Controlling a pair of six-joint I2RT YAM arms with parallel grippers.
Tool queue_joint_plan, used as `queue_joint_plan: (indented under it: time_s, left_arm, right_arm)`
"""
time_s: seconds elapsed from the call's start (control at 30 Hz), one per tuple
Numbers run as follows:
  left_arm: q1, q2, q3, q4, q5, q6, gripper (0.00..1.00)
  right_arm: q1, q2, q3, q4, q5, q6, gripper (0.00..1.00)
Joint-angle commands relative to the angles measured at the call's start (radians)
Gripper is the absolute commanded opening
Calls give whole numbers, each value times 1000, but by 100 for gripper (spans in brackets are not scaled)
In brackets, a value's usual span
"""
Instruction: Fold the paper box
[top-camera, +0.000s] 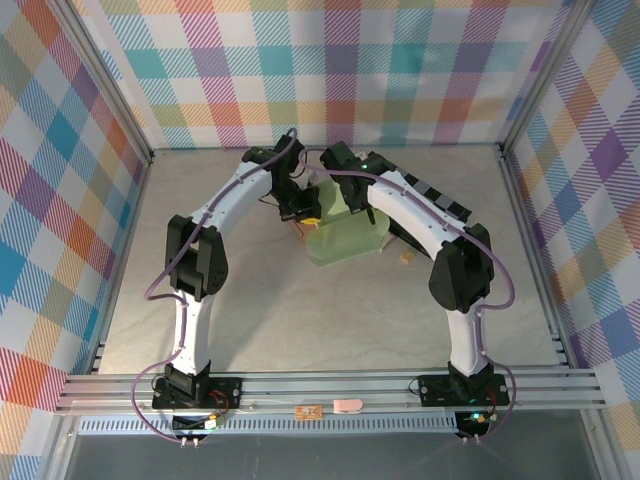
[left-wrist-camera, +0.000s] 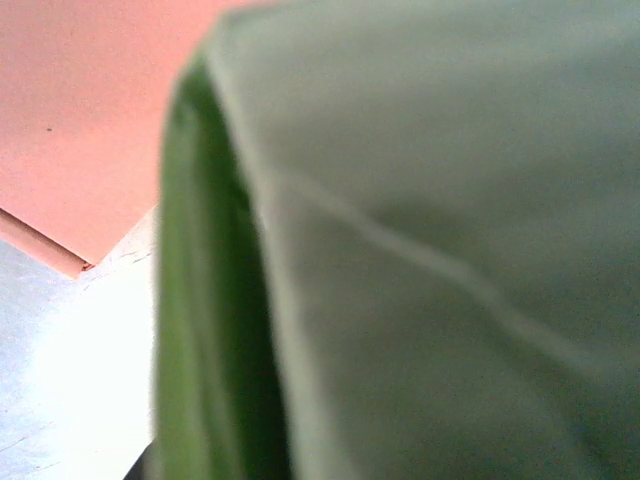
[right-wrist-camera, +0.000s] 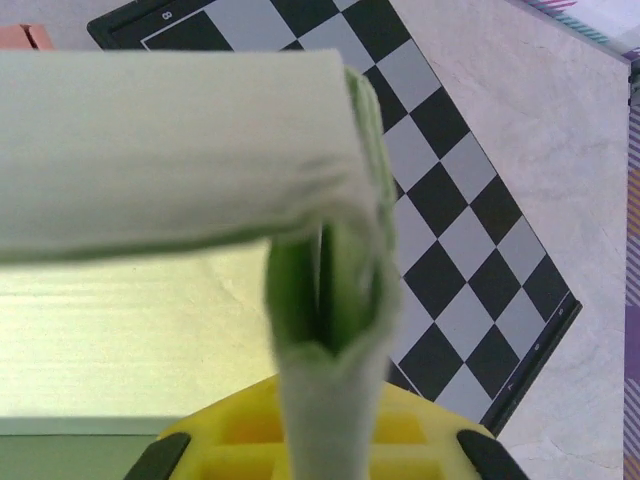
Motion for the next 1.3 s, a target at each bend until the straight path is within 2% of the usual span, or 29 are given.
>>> queue_joint_plan:
  time_s: [0.0, 0.03, 0.1, 0.2, 0.3, 0.37, 0.43, 0.63, 0.93, 1.07, 1.27]
  left_arm:
    - [2, 11, 21, -51, 0, 13, 0]
    - [2, 13, 21, -53, -2, 12, 0]
    - [2, 15, 26, -56, -6, 8, 0]
    - [2, 20, 33, -62, -11, 0, 0]
    - [1, 24, 40, -68, -16, -9, 0]
    - [1, 26, 43, -74, -18, -14, 0]
    - [1, 26, 45, -78, -25, -18, 0]
    - [1, 26, 54, -93, -30, -28, 0]
    - [-5, 37, 71, -108, -27, -30, 0]
    - [-7, 39, 74, -111, -27, -33, 0]
    - [-12, 46, 81, -115, -18, -38, 0]
  right_arm:
    - [-10, 2, 11, -7, 58, -11, 0]
    - [-11, 1, 20, -13, 51, -11, 3]
    - [-17, 1, 58, -24, -29, -18, 24]
    - [-20, 3, 142, -54, -126, -17, 44]
    - [-30, -1, 206, -66, -233, -14, 53]
    - [-37, 0, 231, -71, -281, -6, 56]
    - [-44, 2, 239, -78, -294, 6, 56]
    - [-57, 25, 233, -84, -282, 0, 45]
    - [-51, 90, 237, -76, -178, -20, 36]
    - [-43, 104, 232, -78, -98, -14, 20]
    - [-20, 118, 230, -67, -15, -30, 5]
